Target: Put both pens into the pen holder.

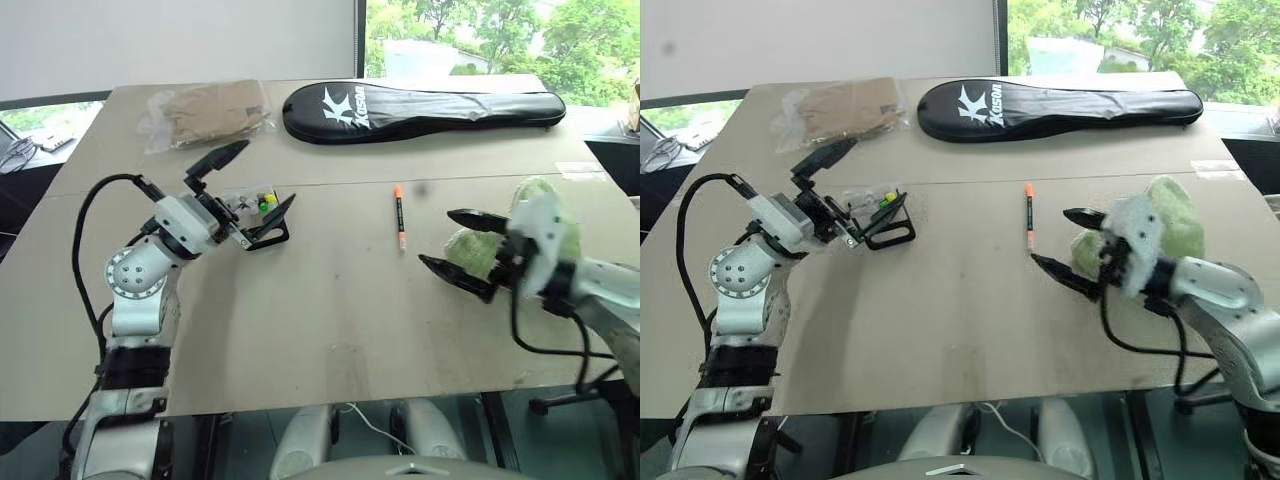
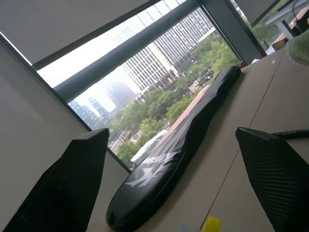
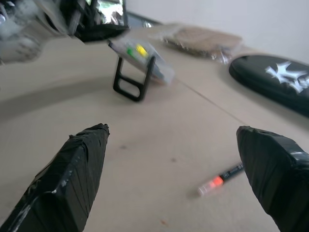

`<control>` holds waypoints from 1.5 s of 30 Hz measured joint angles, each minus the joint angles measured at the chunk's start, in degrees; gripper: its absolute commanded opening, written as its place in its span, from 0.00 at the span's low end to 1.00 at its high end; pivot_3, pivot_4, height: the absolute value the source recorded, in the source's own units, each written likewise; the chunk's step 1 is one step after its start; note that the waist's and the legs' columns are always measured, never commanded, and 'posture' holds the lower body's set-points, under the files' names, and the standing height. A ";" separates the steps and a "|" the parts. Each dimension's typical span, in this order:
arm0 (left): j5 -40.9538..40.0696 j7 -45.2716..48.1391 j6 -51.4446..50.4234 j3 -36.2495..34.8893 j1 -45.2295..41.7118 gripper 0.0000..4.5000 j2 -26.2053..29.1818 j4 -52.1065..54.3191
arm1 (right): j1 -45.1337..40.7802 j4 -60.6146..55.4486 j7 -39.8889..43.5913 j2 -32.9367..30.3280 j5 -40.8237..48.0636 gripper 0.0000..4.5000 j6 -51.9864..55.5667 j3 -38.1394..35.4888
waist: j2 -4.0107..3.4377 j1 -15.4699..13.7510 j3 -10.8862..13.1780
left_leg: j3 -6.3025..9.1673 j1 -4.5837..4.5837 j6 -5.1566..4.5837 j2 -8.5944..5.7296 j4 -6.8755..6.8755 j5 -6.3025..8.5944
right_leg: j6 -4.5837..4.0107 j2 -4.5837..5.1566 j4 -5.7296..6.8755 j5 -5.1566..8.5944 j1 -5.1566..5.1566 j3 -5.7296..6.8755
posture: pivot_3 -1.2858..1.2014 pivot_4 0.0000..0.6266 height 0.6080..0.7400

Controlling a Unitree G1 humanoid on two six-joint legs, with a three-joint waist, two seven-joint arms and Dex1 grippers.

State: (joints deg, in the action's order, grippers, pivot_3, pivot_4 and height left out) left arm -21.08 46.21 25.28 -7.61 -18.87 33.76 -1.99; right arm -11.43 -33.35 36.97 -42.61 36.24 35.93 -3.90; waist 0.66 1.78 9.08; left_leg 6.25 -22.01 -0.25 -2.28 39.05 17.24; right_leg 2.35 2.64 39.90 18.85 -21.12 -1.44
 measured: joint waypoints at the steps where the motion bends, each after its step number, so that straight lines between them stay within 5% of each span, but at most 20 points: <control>1: -2.83 -0.74 -5.24 0.96 1.66 0.99 0.36 4.47 | -2.17 1.08 -1.55 0.54 -0.70 1.00 2.46 1.94 | 0.00 0.11 0.00 | 0.01 -0.02 0.00 0.00 -0.01 0.00 | 0.00 0.01 0.01 0.00 -0.03 0.01 | 0.52 0.24 1.00; 6: -23.20 -7.66 -36.74 2.89 9.38 0.99 6.70 25.42 | -16.56 10.12 -10.73 9.55 -6.42 1.00 14.42 12.47 | -0.07 0.85 0.04 | 0.03 -0.04 0.02 0.00 -0.18 -0.01 | -0.01 -0.06 0.11 0.00 -0.22 -0.18 | 0.52 0.24 1.00; 13: -41.59 -19.85 -60.90 -5.70 16.36 0.99 17.54 35.82 | -35.74 33.20 -25.14 24.31 -15.90 1.00 29.10 15.20 | -0.08 1.17 0.06 | -0.05 -0.10 0.12 -0.08 -0.39 -0.07 | -0.02 -0.08 0.16 0.00 -0.52 -0.33 | 0.52 0.24 1.00; 17: -46.99 -22.08 -66.35 -9.20 17.22 0.99 18.92 36.55 | -39.58 41.95 -27.04 28.29 -18.29 1.00 31.13 14.62 | -0.09 0.69 0.06 | -0.08 -0.13 0.12 -0.11 -0.58 -0.07 | -0.02 -0.02 0.01 0.00 -0.57 -0.24 | 0.52 0.24 1.00; 20: -48.81 -25.34 -69.99 -9.91 17.73 1.00 19.93 37.95 | -40.96 47.29 -26.86 29.95 -19.69 0.82 30.92 14.47 | -0.10 0.84 0.06 | -0.19 -0.11 0.12 -0.12 -0.63 -0.08 | -0.02 0.00 0.02 0.00 -0.63 -0.23 | 0.52 0.24 1.00; 23: -51.04 -28.09 -72.43 -9.90 17.67 1.00 19.93 39.63 | -41.47 48.72 -24.95 29.33 -21.13 0.46 30.55 15.05 | -0.09 0.92 0.04 | -0.20 -0.08 0.13 -0.09 -0.64 -0.08 | -0.02 -0.02 0.05 0.00 -0.61 -0.28 | 0.52 0.24 1.00; 25: -51.68 -28.99 -72.95 -9.90 17.45 1.00 19.89 39.73 | -41.45 48.74 -24.05 29.14 -21.66 0.38 30.11 15.79 | -0.09 1.06 0.04 | -0.22 -0.06 0.14 -0.08 -0.65 -0.08 | -0.02 -0.04 0.06 0.00 -0.60 -0.31 | 0.52 0.24 1.00; 29: -54.93 -32.46 -74.02 -9.67 14.96 1.00 18.49 39.51 | -39.95 46.25 -21.48 27.42 -22.94 0.00 29.13 17.74 | -0.09 1.28 0.02 | -0.21 -0.05 0.15 -0.08 -0.64 -0.09 | -0.02 -0.02 0.06 0.00 -0.57 -0.38 | 0.52 0.24 1.00; 33: -64.29 -38.83 -74.85 -7.31 11.67 1.00 15.13 37.55 | -33.39 37.87 -18.09 24.36 -20.73 0.00 27.94 13.88 | -0.08 0.19 0.02 | -0.08 -0.20 0.14 -0.15 -0.57 -0.09 | -0.02 0.07 0.00 0.00 -0.58 -0.28 | 0.52 0.24 1.00; 38: -77.92 -49.82 -72.79 -2.15 5.38 1.00 8.39 32.70 | -22.34 18.68 -6.45 18.38 -4.99 0.00 32.63 -0.70 | -0.11 0.17 0.04 | 0.09 -0.46 0.13 -0.13 -0.45 -0.08 | -0.02 0.09 0.00 -0.01 -0.69 -0.15 | 0.52 0.24 1.00; 43: -79.74 -52.99 -72.01 2.96 -2.57 1.00 3.08 28.06 | -15.46 0.24 -3.50 20.24 16.02 0.00 37.62 -12.92 | -0.13 1.32 0.02 | -0.08 -0.24 0.14 -0.11 -0.44 -0.09 | -0.02 -0.02 0.15 -0.01 -0.63 -0.34 | 0.52 0.24 1.00; 45: -79.74 -52.97 -72.13 3.67 -3.21 1.00 2.77 27.75 | -15.31 -0.59 -4.30 20.51 18.03 0.00 38.11 -13.05 | -0.13 1.48 0.03 | -0.15 -0.09 0.14 -0.11 -0.47 -0.09 | -0.02 -0.04 0.16 -0.01 -0.52 -0.38 | 0.52 0.24 1.00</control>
State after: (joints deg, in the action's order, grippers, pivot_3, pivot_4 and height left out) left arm -100.82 -6.75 -46.86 -3.94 -22.07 36.53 25.76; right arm -26.74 -33.94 32.67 -22.10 54.27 74.05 -16.95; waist 0.53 3.26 9.10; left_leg 6.10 -22.10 -0.12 -2.38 38.59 17.15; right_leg 2.33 2.61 40.06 18.84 -21.64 -1.82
